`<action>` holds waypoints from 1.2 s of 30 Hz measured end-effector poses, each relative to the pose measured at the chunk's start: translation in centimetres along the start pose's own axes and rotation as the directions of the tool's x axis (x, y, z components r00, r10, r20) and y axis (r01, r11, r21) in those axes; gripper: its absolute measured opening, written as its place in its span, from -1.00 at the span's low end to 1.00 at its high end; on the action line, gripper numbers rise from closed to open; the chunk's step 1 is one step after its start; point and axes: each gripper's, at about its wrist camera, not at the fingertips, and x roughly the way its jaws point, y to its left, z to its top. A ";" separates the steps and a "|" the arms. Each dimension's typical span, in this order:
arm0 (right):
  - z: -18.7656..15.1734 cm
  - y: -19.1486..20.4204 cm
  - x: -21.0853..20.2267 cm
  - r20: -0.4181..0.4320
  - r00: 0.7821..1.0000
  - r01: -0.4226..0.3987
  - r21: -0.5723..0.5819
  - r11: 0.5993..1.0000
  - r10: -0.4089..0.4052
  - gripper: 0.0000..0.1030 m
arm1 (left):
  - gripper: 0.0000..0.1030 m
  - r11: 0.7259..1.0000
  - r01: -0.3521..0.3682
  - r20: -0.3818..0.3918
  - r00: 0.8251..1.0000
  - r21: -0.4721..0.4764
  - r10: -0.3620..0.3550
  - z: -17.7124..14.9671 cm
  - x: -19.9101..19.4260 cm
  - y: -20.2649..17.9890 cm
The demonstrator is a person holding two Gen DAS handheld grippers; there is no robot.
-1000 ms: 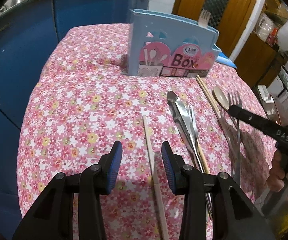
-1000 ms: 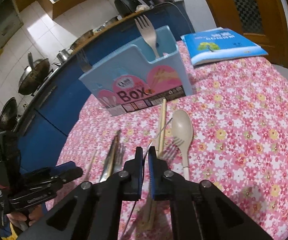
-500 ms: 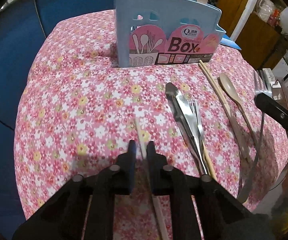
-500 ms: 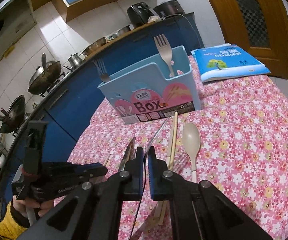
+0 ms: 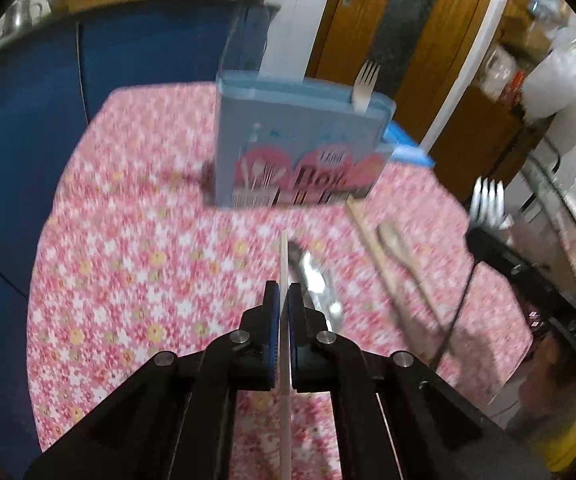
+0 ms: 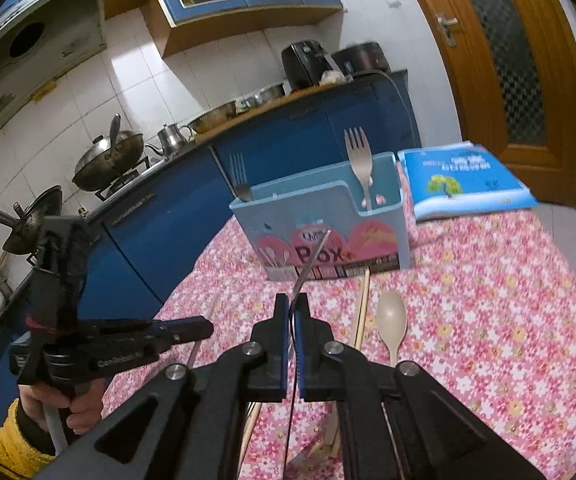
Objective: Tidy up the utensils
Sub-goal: 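Lift and carry the chopstick and fork toward the blue holder with both tools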
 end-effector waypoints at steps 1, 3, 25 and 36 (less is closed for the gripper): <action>0.1 0.2 -0.1 0.008 1.000 0.002 -0.008 1.000 -0.002 -0.93 | -0.96 1.000 0.002 0.028 1.000 0.000 -0.002 0.2 -0.5 0.0; 0.5 0.4 -0.4 0.024 1.000 0.008 -0.021 1.000 -0.008 -0.93 | -0.96 1.000 0.001 0.083 0.997 0.003 -0.001 0.8 -1.5 -0.3; 6.6 -0.8 -1.0 0.142 0.989 0.059 -0.057 0.997 -0.051 -0.93 | -0.96 0.993 -0.110 0.466 0.881 0.031 0.083 11.1 -5.8 -2.1; 7.9 -1.8 -0.2 0.142 0.987 0.082 -0.064 0.995 -0.072 -0.93 | -0.96 0.995 -0.101 0.563 0.824 0.026 0.069 14.9 -5.6 -2.2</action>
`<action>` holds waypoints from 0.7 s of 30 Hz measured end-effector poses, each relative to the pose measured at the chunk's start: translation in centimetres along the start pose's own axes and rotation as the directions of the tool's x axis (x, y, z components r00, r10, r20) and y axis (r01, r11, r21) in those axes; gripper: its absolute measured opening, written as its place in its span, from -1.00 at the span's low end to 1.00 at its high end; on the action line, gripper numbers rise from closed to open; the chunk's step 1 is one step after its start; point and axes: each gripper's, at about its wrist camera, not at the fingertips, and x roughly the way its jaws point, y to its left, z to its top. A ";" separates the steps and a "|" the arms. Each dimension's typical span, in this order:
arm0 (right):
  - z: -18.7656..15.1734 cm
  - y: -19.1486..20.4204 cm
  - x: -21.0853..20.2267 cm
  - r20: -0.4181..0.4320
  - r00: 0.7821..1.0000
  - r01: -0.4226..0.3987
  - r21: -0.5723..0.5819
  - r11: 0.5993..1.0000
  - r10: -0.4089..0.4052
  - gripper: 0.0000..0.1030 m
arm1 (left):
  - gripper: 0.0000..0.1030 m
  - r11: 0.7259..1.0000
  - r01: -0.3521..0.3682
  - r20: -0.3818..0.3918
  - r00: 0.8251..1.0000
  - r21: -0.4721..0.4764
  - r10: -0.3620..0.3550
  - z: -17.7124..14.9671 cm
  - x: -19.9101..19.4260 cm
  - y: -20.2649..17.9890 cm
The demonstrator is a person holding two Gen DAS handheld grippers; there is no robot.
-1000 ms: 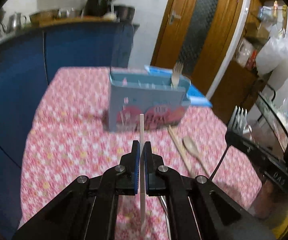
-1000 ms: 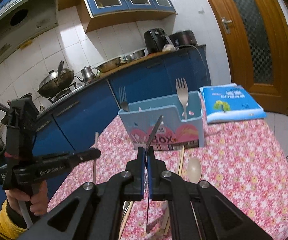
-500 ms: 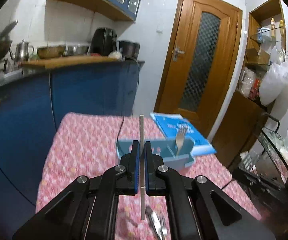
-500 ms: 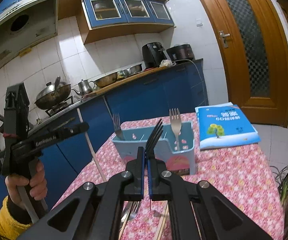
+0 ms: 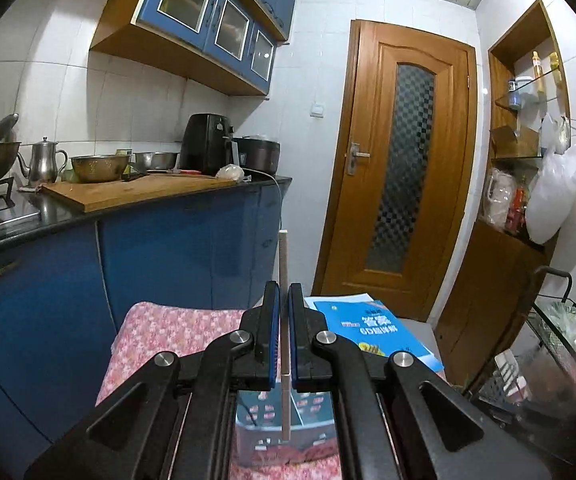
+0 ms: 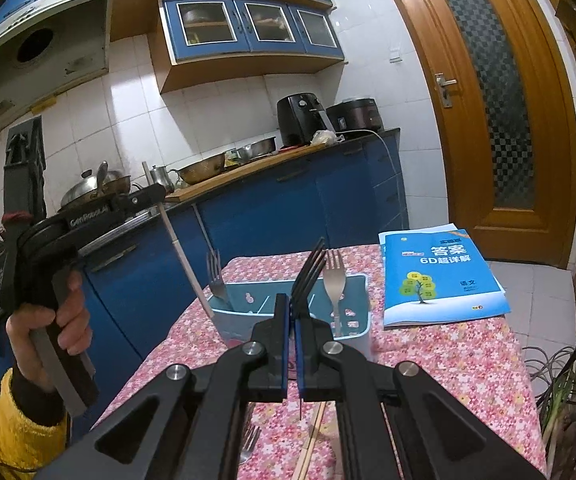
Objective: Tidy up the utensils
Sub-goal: 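Lift and carry the chopstick and fork toward the blue holder with both tools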
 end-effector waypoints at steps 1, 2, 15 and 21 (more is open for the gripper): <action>0.2 -0.1 0.1 0.001 1.000 0.006 -0.004 1.000 -0.006 -0.93 | -0.96 1.000 -0.003 0.007 1.000 0.001 0.003 0.0 0.4 0.1; 0.4 -0.2 0.0 0.004 1.000 0.011 -0.007 1.000 -0.011 -0.93 | -0.96 1.000 -0.010 0.011 1.000 0.006 0.010 0.1 0.7 0.1; 5.1 -0.2 0.7 0.109 0.991 0.085 -0.036 0.996 -0.081 -0.93 | -0.96 0.998 -0.059 -0.013 0.998 0.010 0.059 -2.0 4.3 1.5; 5.8 0.6 3.4 0.093 0.987 0.139 -0.096 0.986 -0.131 -0.93 | -0.96 0.998 -0.058 -0.051 0.997 -0.004 0.058 -3.5 5.3 2.3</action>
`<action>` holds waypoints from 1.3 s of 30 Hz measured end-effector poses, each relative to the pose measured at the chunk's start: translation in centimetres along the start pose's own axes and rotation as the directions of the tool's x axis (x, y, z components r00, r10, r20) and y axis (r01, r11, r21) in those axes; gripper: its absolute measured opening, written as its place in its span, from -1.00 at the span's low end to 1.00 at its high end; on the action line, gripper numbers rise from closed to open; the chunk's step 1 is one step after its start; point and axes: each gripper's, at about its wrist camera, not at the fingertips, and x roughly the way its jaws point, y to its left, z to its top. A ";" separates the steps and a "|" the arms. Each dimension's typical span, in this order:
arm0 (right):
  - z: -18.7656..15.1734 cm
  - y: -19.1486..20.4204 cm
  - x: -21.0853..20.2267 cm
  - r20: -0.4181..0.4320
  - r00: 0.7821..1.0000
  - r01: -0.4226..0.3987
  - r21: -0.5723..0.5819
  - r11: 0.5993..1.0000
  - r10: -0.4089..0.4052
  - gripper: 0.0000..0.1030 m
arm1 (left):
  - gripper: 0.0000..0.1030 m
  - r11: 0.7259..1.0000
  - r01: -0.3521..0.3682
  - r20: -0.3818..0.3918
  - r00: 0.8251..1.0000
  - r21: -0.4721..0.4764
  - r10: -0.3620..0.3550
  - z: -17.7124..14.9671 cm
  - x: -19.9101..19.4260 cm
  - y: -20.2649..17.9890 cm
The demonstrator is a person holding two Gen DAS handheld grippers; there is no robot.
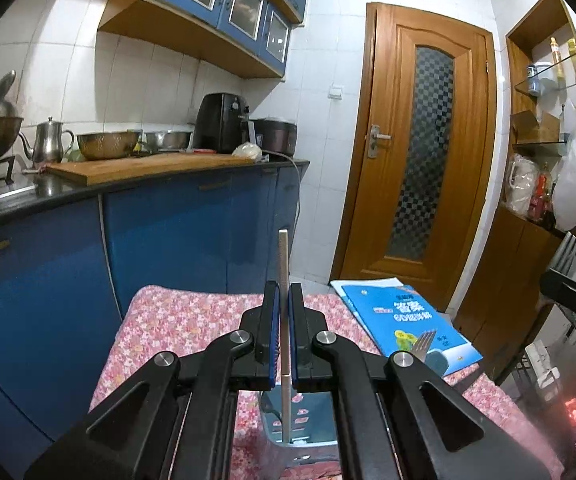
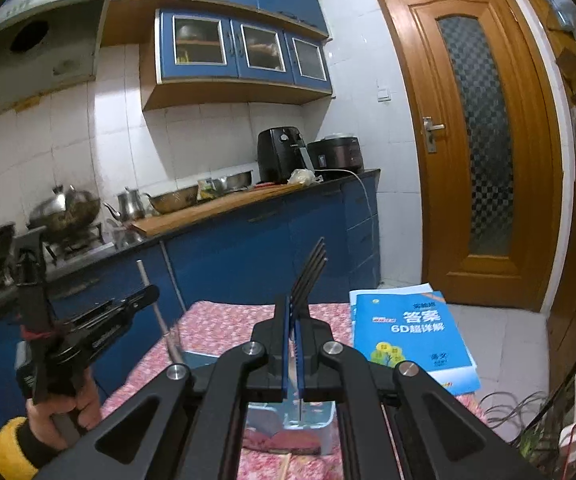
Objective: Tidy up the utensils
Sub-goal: 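Lift and carry the chopstick and fork toward the blue holder with both tools, then open the left tool to drop the chopstick in while the right tool drops the fork in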
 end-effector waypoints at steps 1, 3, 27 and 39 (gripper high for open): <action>-0.2 0.0 0.6 -0.014 1.000 0.004 -0.006 1.000 -0.004 -0.93 | -0.96 1.000 0.001 -0.006 1.000 -0.003 -0.001 -0.3 0.2 0.1; -0.5 0.1 1.6 -0.043 0.999 0.010 -0.014 1.000 -0.010 -0.93 | -0.96 1.000 0.001 -0.014 1.000 -0.009 -0.001 -0.8 0.4 0.4; -5.1 2.0 10.2 -0.286 0.958 -0.023 -0.063 0.998 0.004 -0.91 | -0.96 0.999 0.020 -0.058 0.998 -0.034 -0.022 -2.6 1.3 1.4; -4.7 2.7 8.9 -0.238 0.969 -0.078 -0.035 0.996 0.068 -0.41 | -0.39 0.996 0.044 -0.132 0.990 -0.079 -0.054 -3.3 1.1 2.2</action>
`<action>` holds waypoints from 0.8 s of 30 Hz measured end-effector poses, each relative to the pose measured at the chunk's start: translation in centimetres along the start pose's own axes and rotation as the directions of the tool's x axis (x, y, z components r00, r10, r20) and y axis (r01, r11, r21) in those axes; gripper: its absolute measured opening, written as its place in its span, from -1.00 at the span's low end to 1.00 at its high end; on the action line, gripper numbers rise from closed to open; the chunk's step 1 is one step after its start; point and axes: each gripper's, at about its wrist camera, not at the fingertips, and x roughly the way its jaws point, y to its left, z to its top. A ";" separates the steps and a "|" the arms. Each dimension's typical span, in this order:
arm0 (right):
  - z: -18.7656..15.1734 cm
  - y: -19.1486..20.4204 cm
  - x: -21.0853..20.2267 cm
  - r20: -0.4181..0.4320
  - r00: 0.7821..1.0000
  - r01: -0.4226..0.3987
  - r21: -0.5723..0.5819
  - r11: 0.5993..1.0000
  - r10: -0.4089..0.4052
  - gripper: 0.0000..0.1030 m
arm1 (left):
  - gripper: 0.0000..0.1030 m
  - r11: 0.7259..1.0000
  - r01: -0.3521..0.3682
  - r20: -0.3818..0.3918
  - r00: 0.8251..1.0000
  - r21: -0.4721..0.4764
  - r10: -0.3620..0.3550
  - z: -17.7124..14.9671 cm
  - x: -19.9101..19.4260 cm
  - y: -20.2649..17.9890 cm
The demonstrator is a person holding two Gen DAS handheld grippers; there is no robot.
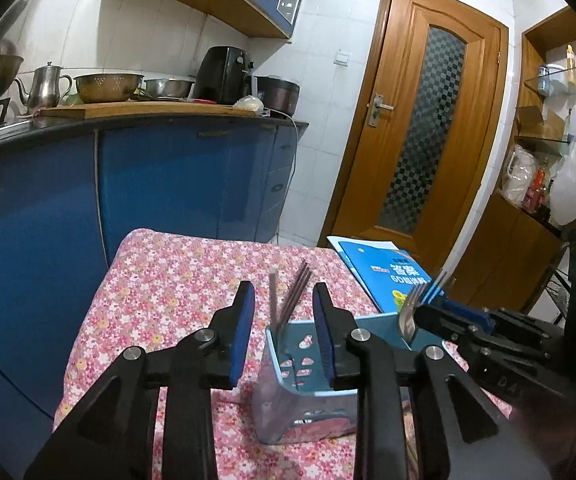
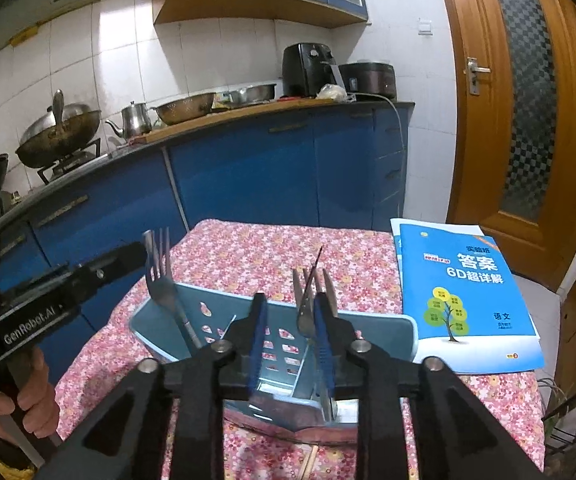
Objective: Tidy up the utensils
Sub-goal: 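Open the left tool to drop the chopstick in while the right tool drops the fork in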
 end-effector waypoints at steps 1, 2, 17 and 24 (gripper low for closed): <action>0.0 0.0 -0.3 0.007 1.000 -0.002 0.006 1.000 0.002 -0.40 | -0.36 1.000 0.001 -0.003 1.000 0.002 -0.001 0.0 -0.2 -0.1; 0.0 -0.1 -0.5 0.012 1.000 -0.004 0.011 1.000 0.004 -0.40 | -0.33 1.000 0.003 -0.004 1.000 0.003 -0.003 0.0 -0.3 -0.2; -2.0 -0.3 -5.5 0.044 0.999 -0.029 0.067 0.997 0.026 -0.39 | -0.26 0.999 0.017 -0.050 0.999 0.045 -0.014 -1.7 -4.3 -1.9; -4.0 -0.2 -7.3 0.014 1.000 -0.015 0.080 0.997 0.014 -0.33 | -0.26 0.998 0.018 -0.107 0.994 0.063 -0.011 -3.6 -5.6 -2.8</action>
